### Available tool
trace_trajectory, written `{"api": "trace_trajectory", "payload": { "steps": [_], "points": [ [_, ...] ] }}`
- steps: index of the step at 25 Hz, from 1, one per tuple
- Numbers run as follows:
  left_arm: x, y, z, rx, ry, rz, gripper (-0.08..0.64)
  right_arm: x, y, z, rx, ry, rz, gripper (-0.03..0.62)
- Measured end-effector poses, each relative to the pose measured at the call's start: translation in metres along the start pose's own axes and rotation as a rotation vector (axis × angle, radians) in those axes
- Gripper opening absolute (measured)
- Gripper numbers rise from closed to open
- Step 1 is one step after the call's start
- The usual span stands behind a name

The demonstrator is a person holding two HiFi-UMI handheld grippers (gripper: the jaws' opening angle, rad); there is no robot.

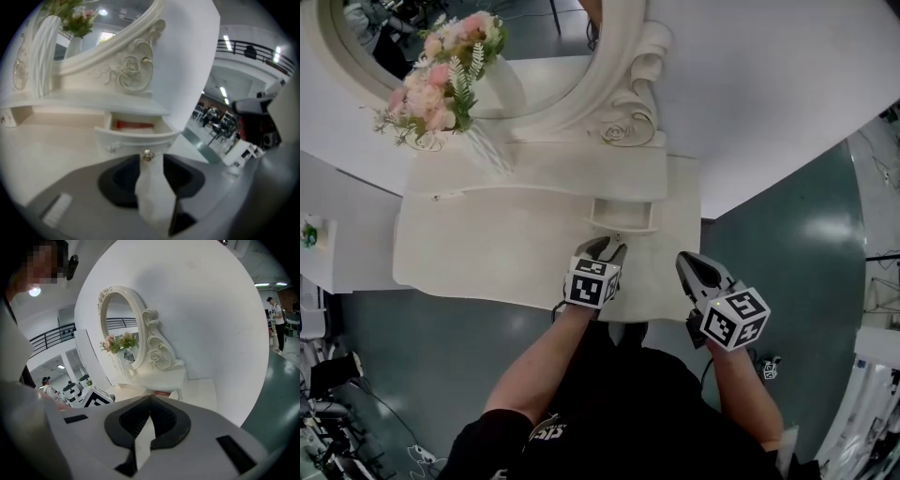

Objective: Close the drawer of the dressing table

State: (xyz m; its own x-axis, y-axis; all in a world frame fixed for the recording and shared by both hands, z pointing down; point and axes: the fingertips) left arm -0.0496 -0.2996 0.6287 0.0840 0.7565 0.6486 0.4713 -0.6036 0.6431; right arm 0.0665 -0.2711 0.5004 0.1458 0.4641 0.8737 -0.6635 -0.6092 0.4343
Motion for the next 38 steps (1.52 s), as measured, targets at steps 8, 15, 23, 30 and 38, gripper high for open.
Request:
{"api": "trace_trajectory", "payload": {
  "steps": [8, 15, 23, 30, 38],
  "points": [
    [0.005, 0.015, -0.004, -0.016, -0.01, -0.05, 0.164, 0.004, 0.002, -0.002, 0.006, 0.014, -0.008, -0.006],
    [0.011, 0.024, -0.004, -0.01, -0.008, -0.082, 0.161, 0.004, 0.004, 0.002, 0.019, 0.022, -0.008, -0.006],
    [0.008, 0.025, -0.005, -0.014, -0.016, -0.093, 0.112, 0.0, 0.007, 0.001, 0.013, 0.018, -0.002, -0.006],
    [0.001, 0.022, 0.0, 0.01, -0.04, -0.086, 0.101, -0.014, 0.008, 0.001, 0.011, 0.005, 0.022, -0.006],
    [-0.02, 0.027, 0.001, 0.019, -0.019, -0.067, 0.098, -0.013, 0.006, 0.007, 0.028, 0.019, 0.025, -0.006]
  ]
}}
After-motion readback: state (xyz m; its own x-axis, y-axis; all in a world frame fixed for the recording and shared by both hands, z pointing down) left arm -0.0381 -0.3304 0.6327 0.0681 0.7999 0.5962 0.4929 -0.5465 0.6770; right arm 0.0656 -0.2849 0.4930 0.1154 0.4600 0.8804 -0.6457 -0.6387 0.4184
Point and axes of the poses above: the fingertips, and each gripper's own axes: y forward along the fingers, z to its right, x out of its underside, and after that the axes turned 11 degrees about -y, right-handed
